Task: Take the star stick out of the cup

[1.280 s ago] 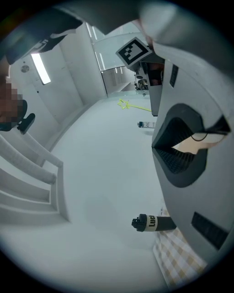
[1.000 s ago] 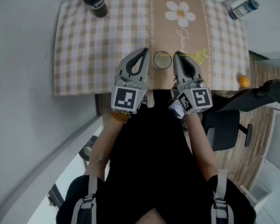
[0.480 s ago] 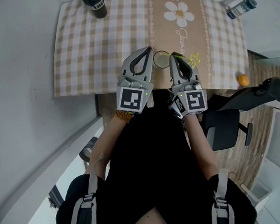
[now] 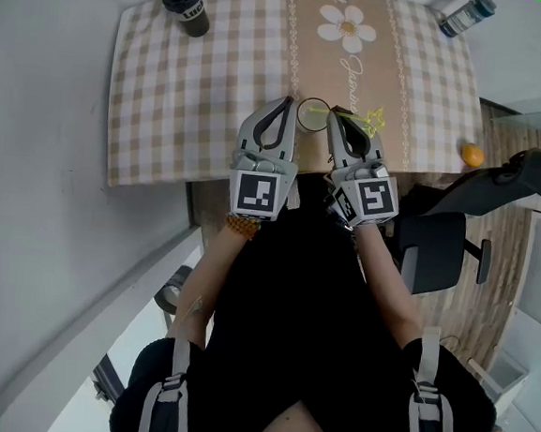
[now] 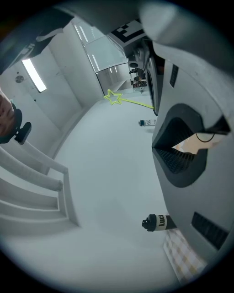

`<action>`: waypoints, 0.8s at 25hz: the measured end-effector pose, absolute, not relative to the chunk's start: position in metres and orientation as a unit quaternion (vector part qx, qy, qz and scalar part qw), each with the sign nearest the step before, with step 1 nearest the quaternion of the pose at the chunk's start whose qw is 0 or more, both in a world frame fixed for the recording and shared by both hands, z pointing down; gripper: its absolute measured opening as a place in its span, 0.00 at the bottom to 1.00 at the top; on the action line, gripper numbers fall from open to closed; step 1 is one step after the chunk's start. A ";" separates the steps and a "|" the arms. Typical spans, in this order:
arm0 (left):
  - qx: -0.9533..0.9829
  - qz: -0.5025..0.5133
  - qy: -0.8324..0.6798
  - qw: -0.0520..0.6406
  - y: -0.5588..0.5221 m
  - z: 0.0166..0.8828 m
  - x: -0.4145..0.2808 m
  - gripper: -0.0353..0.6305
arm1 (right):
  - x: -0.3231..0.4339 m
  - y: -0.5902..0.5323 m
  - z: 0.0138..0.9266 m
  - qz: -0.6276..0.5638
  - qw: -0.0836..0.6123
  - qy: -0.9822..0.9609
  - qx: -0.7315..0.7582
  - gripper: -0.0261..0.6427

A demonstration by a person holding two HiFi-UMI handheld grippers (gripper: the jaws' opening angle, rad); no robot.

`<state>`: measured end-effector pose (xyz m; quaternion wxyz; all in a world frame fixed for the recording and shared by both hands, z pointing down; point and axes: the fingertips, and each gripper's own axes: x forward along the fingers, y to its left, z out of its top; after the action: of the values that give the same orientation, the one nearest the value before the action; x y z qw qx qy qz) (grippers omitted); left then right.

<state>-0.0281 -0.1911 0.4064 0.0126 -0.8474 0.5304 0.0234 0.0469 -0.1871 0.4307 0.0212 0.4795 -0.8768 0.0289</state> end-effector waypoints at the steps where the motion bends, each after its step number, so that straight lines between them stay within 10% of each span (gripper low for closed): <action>1: -0.847 0.021 0.531 0.010 -0.191 0.409 -0.028 0.06 | 0.047 -0.187 0.432 0.031 0.021 -0.877 0.480 0.06; 20: -0.843 0.000 0.538 -0.009 -0.184 0.437 -0.031 0.06 | 0.041 -0.181 0.445 0.041 0.024 -0.877 0.479 0.06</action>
<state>-0.0313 -0.1840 0.4371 -0.0088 -0.8430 0.5379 -0.0001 0.0413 -0.1807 0.4447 0.0236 0.4788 -0.8766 0.0412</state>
